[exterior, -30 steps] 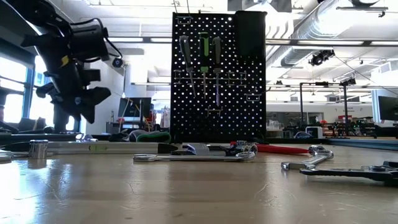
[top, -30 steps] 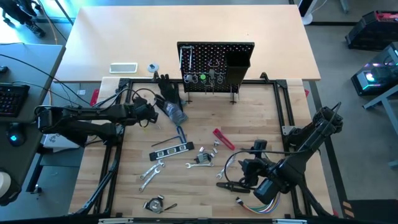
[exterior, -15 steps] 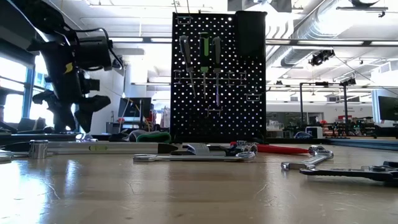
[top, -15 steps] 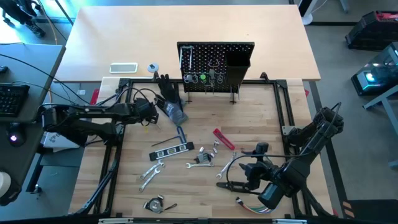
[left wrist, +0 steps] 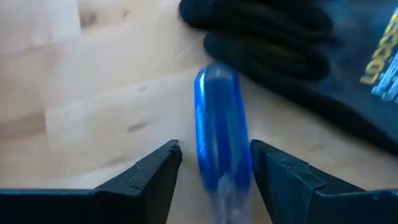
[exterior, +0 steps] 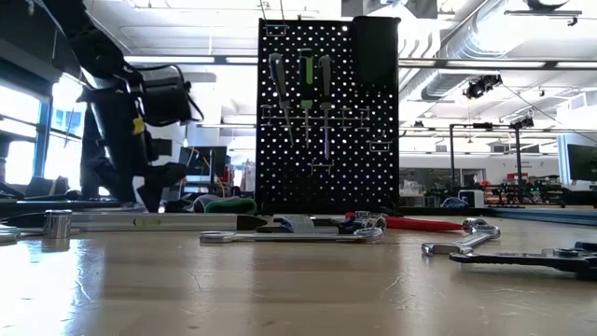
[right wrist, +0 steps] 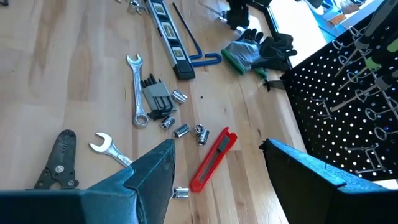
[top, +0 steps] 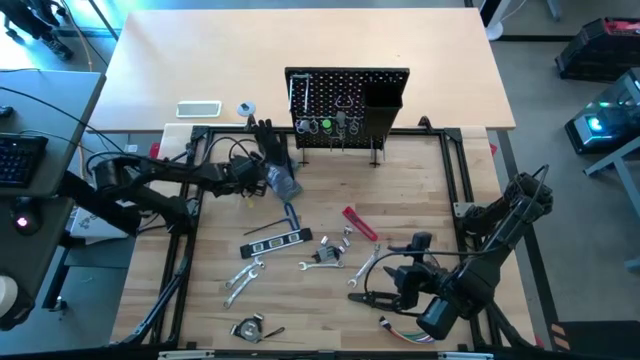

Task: Hang tools onto peg board
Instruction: Hang the blue screwdriver on the pegboard

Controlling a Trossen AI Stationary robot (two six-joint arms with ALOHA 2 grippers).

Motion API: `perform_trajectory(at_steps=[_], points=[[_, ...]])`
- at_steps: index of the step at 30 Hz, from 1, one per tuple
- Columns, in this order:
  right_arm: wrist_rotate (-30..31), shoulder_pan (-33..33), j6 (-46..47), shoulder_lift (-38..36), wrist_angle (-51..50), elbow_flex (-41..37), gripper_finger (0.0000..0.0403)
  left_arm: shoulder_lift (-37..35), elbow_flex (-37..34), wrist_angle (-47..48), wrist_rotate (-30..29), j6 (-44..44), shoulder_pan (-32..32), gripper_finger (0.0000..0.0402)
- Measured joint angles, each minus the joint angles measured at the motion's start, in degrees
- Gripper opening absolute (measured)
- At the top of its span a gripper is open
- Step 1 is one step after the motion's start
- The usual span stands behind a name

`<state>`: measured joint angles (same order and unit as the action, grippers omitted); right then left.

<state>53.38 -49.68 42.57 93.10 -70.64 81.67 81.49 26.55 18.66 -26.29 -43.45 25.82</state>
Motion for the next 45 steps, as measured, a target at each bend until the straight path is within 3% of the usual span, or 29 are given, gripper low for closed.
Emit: perform_trajectory(at_steps=[9,17,26,31,37,45], points=[[0.7,0.0,-0.6,0.0,-0.1,0.0,0.024,0.7,-0.3,-7.3,0.6,7.7,1.7,0.019],[0.9,0.0,-0.5,0.0,-0.1,0.0,0.024,0.7,-0.3,-7.3,6.1,13.5,4.0,0.0089],[0.9,0.0,-0.2,0.0,-0.1,0.0,0.024,0.1,0.8,-9.5,6.5,17.3,0.5,0.0089],[0.9,0.2,-0.3,0.0,-0.1,0.0,0.024,-3.2,4.6,-9.9,13.1,19.9,-2.8,0.0089],[0.9,0.6,-0.6,0.0,-0.4,0.0,0.024,-9.4,9.0,-12.0,12.5,23.9,-7.2,0.0089],[1.3,0.7,-0.1,0.0,-1.1,0.0,0.024,-19.5,10.3,-26.3,7.8,33.4,-11.3,0.0089]])
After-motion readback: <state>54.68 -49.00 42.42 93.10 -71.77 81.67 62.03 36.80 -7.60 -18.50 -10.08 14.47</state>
